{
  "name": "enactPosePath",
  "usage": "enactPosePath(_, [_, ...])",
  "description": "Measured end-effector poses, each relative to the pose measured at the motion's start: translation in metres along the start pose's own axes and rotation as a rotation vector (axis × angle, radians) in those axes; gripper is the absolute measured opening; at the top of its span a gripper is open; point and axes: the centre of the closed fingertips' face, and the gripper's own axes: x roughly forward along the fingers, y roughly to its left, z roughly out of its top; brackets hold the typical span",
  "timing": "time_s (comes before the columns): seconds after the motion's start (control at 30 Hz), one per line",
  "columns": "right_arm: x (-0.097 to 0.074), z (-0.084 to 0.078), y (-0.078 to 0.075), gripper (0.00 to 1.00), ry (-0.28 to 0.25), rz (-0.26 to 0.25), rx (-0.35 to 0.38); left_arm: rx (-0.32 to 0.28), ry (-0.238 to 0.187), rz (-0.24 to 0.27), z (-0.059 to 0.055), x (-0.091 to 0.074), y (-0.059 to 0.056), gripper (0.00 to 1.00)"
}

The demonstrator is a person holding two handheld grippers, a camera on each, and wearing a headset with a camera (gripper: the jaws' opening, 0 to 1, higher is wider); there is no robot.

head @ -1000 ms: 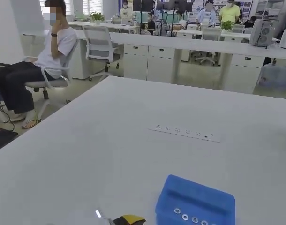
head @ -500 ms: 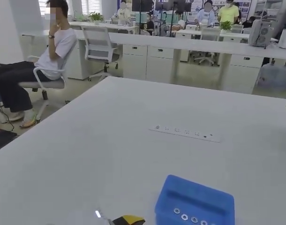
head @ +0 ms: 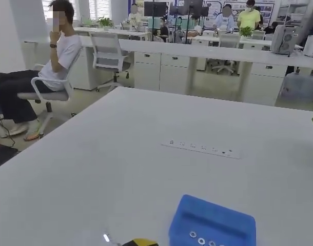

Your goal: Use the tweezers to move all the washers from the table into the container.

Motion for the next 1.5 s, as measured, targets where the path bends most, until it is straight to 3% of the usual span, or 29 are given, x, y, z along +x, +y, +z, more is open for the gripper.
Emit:
enactPosePath(0.17, [-0.032,0.032,-0.021,0.40,-0.185,-0.156,0.134,-0.021,-0.015,0.023,0.002,-0.002,0.005,0.47])
enactPosePath(0.33, [-0.075,0.048,-0.032,0.55,-0.287,-0.316,0.190,-0.031,-0.031,0.031,0.004,-0.002,0.006,0.55])
enactPosePath(0.5, [-0.117,0.045,-0.037,0.67,-0.308,-0.457,0.195,-0.017,-0.049,0.064,0.008,-0.004,0.011,0.66])
enactPosePath(0.63, [-0.153,0.041,-0.038,0.72,-0.336,-0.554,0.210,-0.034,-0.066,0.070,0.011,-0.006,0.013,0.67])
enactPosePath(0.87, [-0.197,0.032,-0.040,0.75,-0.363,-0.681,0.233,-0.040,-0.075,0.092,0.012,-0.008,0.016,0.70])
enactPosePath(0.97, [-0.211,0.030,-0.042,0.76,-0.403,-0.724,0.258,-0.047,-0.078,0.097,0.012,-0.008,0.017,0.73])
enactPosePath(1.2, [-0.222,0.015,-0.044,0.77,-0.400,-0.764,0.291,-0.017,-0.063,0.078,0.011,-0.005,0.011,0.76])
enactPosePath(1.5, [-0.227,0.002,-0.052,0.84,-0.402,-0.810,0.349,-0.011,-0.076,0.094,0.014,-0.005,0.014,0.81])
